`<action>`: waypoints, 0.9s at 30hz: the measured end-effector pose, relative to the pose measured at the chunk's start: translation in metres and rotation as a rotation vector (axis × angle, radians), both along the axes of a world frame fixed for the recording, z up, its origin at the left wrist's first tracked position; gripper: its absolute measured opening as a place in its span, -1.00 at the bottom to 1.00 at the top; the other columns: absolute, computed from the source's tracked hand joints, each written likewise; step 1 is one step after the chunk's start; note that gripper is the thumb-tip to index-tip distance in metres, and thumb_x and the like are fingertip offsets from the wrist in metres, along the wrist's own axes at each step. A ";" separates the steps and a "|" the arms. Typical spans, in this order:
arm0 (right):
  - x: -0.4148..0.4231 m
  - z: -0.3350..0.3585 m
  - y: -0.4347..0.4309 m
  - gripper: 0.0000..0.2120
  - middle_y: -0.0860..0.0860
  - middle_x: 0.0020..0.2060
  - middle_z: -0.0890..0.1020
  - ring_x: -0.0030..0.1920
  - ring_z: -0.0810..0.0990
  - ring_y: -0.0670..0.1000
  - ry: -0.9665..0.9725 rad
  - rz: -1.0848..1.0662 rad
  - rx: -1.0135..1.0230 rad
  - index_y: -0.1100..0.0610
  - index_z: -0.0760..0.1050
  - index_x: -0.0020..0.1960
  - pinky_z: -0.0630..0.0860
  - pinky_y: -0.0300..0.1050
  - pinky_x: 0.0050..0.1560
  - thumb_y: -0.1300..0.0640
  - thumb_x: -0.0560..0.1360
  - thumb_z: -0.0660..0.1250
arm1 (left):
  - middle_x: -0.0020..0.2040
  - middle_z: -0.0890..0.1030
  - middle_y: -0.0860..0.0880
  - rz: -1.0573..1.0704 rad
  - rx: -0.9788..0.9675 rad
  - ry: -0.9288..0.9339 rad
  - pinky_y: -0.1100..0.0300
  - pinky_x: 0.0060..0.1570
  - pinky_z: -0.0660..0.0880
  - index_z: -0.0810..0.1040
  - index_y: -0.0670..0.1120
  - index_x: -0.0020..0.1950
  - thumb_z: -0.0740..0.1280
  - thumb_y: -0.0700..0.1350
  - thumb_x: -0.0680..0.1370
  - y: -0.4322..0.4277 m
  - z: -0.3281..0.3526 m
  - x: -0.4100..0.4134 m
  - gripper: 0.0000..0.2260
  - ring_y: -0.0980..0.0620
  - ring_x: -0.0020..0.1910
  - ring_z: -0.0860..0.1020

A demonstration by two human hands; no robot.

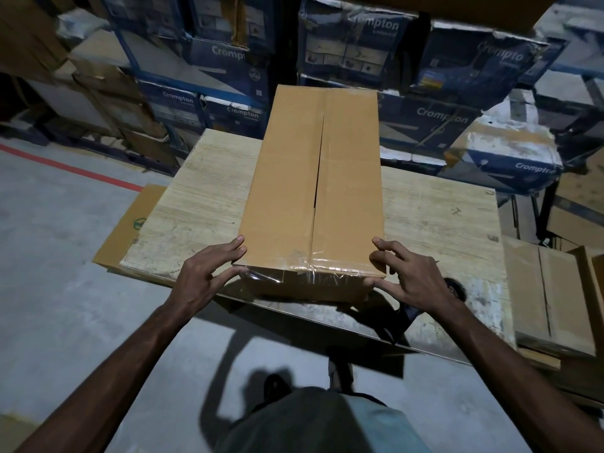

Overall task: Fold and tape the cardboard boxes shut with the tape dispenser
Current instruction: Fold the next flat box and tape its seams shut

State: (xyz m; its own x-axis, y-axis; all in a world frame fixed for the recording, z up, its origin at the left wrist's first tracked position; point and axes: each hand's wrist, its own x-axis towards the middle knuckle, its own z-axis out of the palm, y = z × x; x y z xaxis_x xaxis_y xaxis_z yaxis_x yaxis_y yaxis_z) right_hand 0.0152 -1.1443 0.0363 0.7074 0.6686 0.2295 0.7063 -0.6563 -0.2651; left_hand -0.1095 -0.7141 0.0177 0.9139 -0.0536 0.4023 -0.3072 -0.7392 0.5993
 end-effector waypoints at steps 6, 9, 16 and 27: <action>-0.003 0.003 -0.001 -0.50 -0.16 0.42 0.50 -0.28 0.61 -0.10 -0.004 0.002 -0.009 -0.04 0.59 0.18 0.40 -0.25 -0.48 -0.43 0.57 0.23 | 0.37 0.62 -0.04 -0.033 0.239 -0.140 -0.05 0.14 0.61 0.66 -0.14 0.33 0.45 -0.05 0.61 0.002 0.003 -0.001 -0.67 -0.04 0.28 0.63; -0.005 0.003 -0.003 -0.51 -0.13 0.45 0.48 -0.17 0.64 -0.06 -0.011 -0.029 -0.028 -0.05 0.59 0.20 0.43 -0.24 -0.45 -0.42 0.56 0.26 | 0.34 0.64 -0.04 -0.078 0.376 -0.256 -0.05 0.05 0.61 0.68 -0.15 0.31 0.44 -0.16 0.63 0.002 0.001 -0.004 -0.75 -0.10 0.28 0.63; -0.031 0.014 -0.021 -0.50 0.03 0.38 0.57 0.24 0.56 0.13 -0.142 -0.049 0.109 0.09 0.63 0.27 0.43 0.14 0.20 -0.15 0.44 0.51 | 0.43 0.56 -0.12 -0.142 0.486 -0.266 -0.06 0.19 0.56 0.67 -0.22 0.28 0.41 -0.29 0.56 0.000 0.002 -0.022 -0.71 -0.15 0.41 0.54; -0.040 0.023 0.094 -0.78 -0.09 -0.07 0.67 -0.08 0.57 -0.04 0.126 -0.081 0.145 -0.07 0.71 0.14 0.50 -0.07 -0.11 -0.09 0.60 0.36 | 0.28 0.67 -0.05 -0.131 0.337 0.001 0.01 0.20 0.62 0.65 -0.07 0.34 0.53 -0.24 0.46 -0.112 0.024 0.022 -0.56 -0.07 0.22 0.64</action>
State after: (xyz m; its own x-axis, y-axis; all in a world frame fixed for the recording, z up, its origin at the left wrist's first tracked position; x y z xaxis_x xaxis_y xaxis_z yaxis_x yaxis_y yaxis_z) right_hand -0.0246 -1.0506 0.0590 0.7867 0.5748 0.2253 0.6081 -0.6584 -0.4435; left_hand -0.0879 -0.8262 0.0412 0.8909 -0.2997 0.3413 -0.4120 -0.8496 0.3294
